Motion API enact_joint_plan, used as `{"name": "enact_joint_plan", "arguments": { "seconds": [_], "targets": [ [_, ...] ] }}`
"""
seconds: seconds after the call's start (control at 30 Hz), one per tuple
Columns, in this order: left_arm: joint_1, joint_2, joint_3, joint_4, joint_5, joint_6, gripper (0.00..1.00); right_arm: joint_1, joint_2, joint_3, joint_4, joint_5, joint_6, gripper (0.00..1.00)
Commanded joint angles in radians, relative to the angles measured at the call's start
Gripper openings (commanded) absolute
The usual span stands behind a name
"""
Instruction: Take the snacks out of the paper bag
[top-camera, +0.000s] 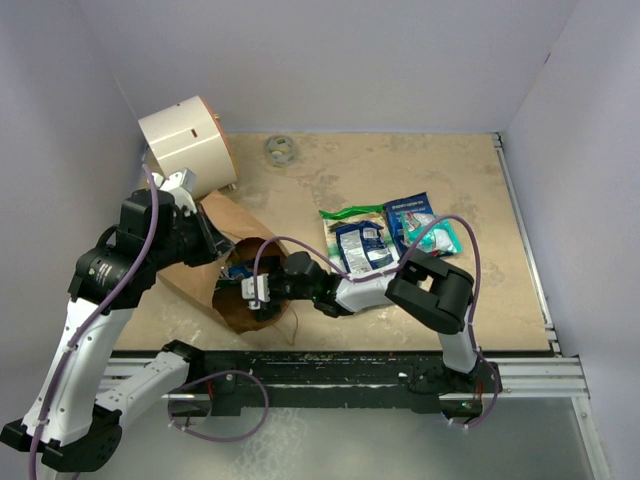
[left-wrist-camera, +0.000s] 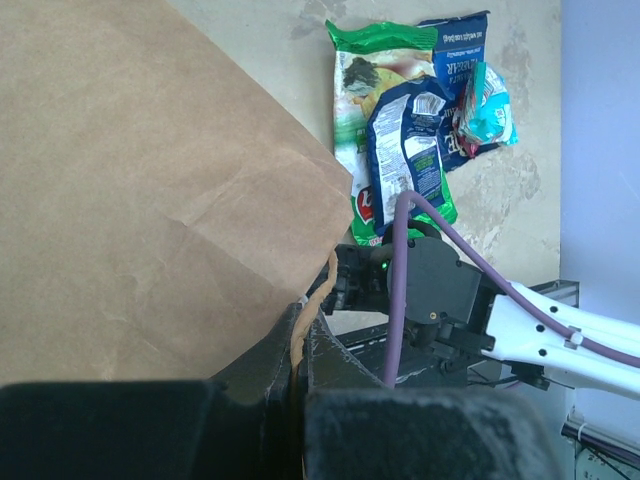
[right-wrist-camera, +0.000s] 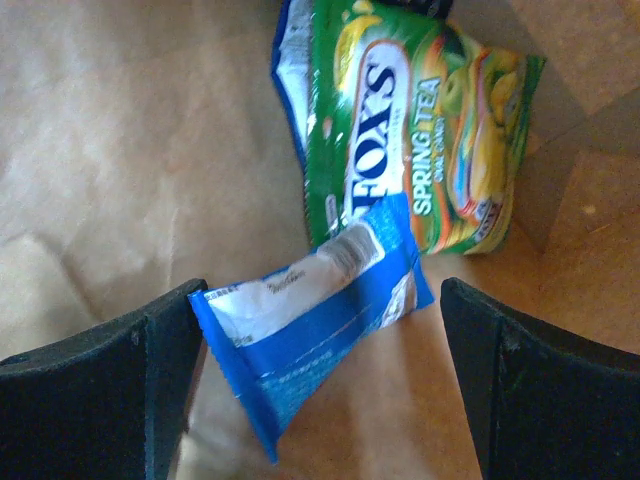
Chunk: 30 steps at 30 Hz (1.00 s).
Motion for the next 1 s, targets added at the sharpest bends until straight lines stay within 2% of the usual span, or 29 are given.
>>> {"name": "enact_joint_plan", "arguments": {
  "seconds": [0.0, 0.07, 0.17, 0.27, 0.47, 0.77, 0.9, 0.97],
  "targets": [
    [-0.002, 0.016, 0.041, 0.027, 0.020, 0.009, 0.00, 0.005, 0.045, 0.073, 0.144, -0.005, 0.093, 0.99],
    [0.000, 0.029, 0.057, 0.022, 0.015, 0.017, 0.00, 0.004, 0.043, 0.091, 0.115, 0.001, 0.087, 0.92],
    [-0.001, 0.044, 0.077, 0.017, 0.003, 0.033, 0.00, 0.004, 0.036, 0.093, 0.102, -0.005, 0.063, 0.75],
    [0.000, 0.042, 0.075, 0.024, -0.008, 0.035, 0.00, 0.003, 0.039, 0.086, 0.079, 0.026, 0.053, 0.63],
    [-0.001, 0.036, 0.071, 0.049, -0.026, 0.031, 0.00, 0.005, -0.043, 0.053, 0.007, 0.022, 0.064, 0.45],
    [-0.001, 0.024, 0.057, 0.064, -0.038, 0.035, 0.00, 0.004, -0.139, -0.026, -0.059, 0.015, 0.066, 0.24],
    [0.000, 0.028, 0.058, 0.066, -0.042, 0.038, 0.00, 0.003, -0.191, -0.037, -0.096, -0.016, 0.068, 0.05],
    [0.000, 0.029, 0.059, 0.069, -0.037, 0.039, 0.00, 0.003, -0.208, -0.049, -0.096, -0.022, 0.083, 0.02]
  ]
}}
